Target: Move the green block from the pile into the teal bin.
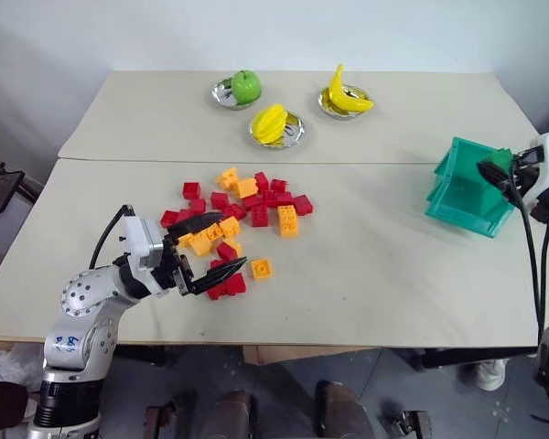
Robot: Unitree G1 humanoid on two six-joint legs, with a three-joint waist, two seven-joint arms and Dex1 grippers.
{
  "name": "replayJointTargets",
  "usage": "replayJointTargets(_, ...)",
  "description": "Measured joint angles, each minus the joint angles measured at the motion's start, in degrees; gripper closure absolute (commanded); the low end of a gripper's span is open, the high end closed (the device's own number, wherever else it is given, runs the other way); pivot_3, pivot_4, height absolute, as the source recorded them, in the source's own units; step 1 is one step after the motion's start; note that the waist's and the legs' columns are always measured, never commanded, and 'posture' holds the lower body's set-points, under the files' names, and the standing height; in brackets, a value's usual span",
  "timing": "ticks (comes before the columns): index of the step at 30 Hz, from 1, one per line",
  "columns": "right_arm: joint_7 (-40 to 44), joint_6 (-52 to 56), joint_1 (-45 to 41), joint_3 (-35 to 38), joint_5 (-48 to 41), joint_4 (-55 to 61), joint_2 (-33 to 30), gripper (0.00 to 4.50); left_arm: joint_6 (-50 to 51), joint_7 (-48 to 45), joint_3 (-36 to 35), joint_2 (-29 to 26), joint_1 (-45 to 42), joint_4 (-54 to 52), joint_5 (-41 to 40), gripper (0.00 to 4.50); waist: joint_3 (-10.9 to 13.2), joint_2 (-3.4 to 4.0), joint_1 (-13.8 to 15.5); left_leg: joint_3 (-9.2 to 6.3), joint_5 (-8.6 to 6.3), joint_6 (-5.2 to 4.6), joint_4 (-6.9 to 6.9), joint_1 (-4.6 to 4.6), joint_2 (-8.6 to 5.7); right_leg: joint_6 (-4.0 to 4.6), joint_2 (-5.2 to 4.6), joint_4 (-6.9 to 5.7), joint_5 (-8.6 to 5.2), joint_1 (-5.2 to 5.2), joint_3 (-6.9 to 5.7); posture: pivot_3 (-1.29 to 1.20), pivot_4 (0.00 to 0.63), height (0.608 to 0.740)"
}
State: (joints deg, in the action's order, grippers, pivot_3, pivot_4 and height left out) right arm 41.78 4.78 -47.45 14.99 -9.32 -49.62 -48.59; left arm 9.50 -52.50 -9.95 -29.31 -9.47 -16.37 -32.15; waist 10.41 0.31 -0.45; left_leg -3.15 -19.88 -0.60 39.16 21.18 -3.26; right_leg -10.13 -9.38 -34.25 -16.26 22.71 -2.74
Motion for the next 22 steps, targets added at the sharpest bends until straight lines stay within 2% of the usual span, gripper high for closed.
replayJointTargets(1, 0.05, -0.52, -0.57, -0.48, 0.38, -1.45, 0.11, 2.09, -0.02, 0.05, -0.01, -0.01, 0.01, 0.03, 0.04, 0.00, 0.00, 0.00, 0.00, 0.00, 0.00, 0.00, 0.00, 0.00, 0.00, 0.00, 0.00, 0.01, 0.00, 0.00, 0.00, 0.00, 0.150, 0.740)
replayJointTargets(3, 0.14, -2.37, -1.67, -1.18, 0.94, -4.19, 0.50, 1.49, -0.16, 0.14, -0.17, -0.20, 0.17, 0.05, 0.21, 0.00, 0.00, 0.01, 0.06, -0.02, 0.00, 0.00, 0.00, 0.02, 0.00, 0.00, 0.00, 0.02, 0.00, 0.00, -0.01, 0.00, 0.150, 0.740)
replayJointTargets(7, 1.53, -6.82, -2.17, -1.08, 1.03, -6.80, 0.53, 0.09, -0.42, 0.16, -0.92, -1.26, 0.98, 0.57, 0.63, 0.00, 0.01, 0.02, 0.12, -0.03, 0.00, 0.00, -0.01, 0.02, 0.00, 0.00, 0.00, 0.05, 0.00, 0.00, -0.02, 0.00, 0.150, 0.740)
replayJointTargets(10, 5.92, -10.26, -1.62, -0.55, -0.55, -6.22, 0.51, 0.04, -1.11, -0.04, -1.11, -2.35, 1.08, 1.62, 1.37, 0.00, 0.01, 0.02, 0.04, -0.04, 0.00, 0.00, -0.01, 0.02, 0.01, 0.00, 0.02, 0.05, 0.00, -0.01, -0.03, 0.00, 0.150, 0.740)
replayJointTargets(13, 18.53, -10.36, 4.28, 1.93, -8.02, 2.68, 0.68, 0.04, -2.81, -0.25, -1.98, -4.40, 2.20, 2.79, 3.45, 0.00, 0.01, 0.03, 0.13, -0.08, 0.00, 0.00, -0.08, 0.02, 0.05, -0.01, 0.04, 0.16, 0.00, -0.06, -0.07, 0.00, 0.150, 0.740)
replayJointTargets(17, 31.56, -4.54, 21.23, 1.67, -16.92, 24.68, 1.12, 0.04, -4.59, -0.26, -3.60, -7.22, 7.12, 3.98, 6.16, 0.00, 0.01, 0.04, 0.44, -0.27, -0.07, 0.02, -0.12, 0.03, 0.23, 0.00, 0.07, 0.24, 0.00, -0.11, -0.20, 0.00, 0.150, 0.740)
replayJointTargets(22, 33.84, -0.63, 39.46, 0.29, -19.82, 43.07, 2.31, 0.04, -5.80, 1.00, -5.93, -8.12, 10.13, 3.59, 7.56, 0.00, 0.03, 0.08, 0.97, -0.21, -0.08, -0.03, -0.04, 0.01, 0.11, -0.05, -0.06, 0.24, 0.03, -0.17, -0.13, 0.00, 0.150, 0.740)
